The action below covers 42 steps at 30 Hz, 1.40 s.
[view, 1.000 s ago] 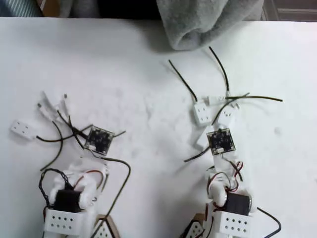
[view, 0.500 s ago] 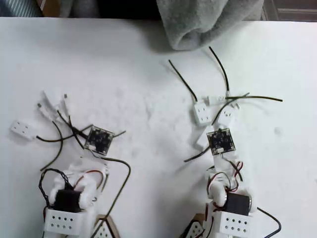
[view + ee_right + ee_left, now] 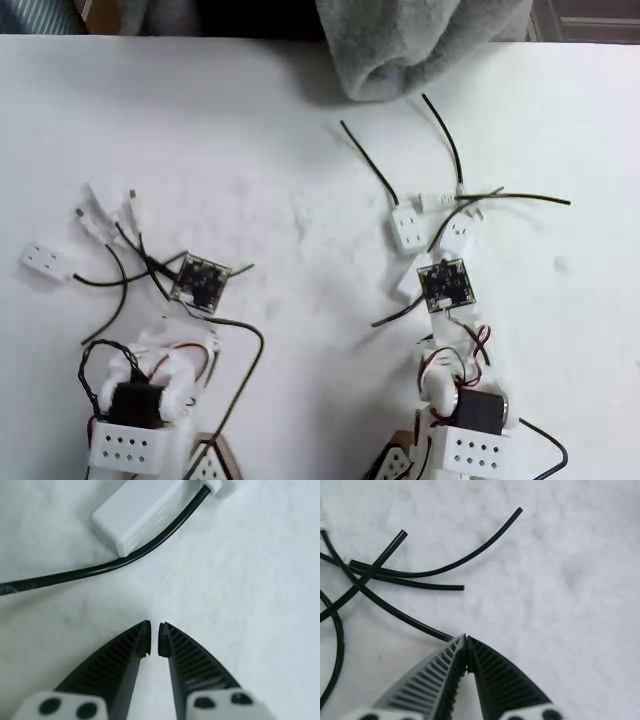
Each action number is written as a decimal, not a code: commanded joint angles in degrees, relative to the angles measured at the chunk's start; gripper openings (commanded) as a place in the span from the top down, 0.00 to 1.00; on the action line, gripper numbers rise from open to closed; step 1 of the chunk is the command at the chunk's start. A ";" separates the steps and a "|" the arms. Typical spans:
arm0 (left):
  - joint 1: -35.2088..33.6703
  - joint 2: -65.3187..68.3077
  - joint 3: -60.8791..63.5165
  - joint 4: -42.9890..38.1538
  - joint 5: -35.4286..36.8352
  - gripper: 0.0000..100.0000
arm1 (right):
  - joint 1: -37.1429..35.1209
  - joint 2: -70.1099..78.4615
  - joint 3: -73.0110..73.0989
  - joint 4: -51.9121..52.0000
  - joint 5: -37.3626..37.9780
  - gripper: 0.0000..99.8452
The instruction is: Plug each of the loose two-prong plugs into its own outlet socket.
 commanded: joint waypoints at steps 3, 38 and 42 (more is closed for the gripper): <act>-0.13 -0.66 -0.44 0.35 -0.44 0.98 | 0.57 -0.40 0.35 0.40 0.26 0.96; 2.77 -0.75 -0.44 0.26 -0.53 0.98 | -0.04 -0.57 0.35 0.40 0.26 0.96; 4.88 -0.66 -0.44 0.35 -0.62 0.98 | -1.10 -0.75 0.00 -1.98 0.35 0.96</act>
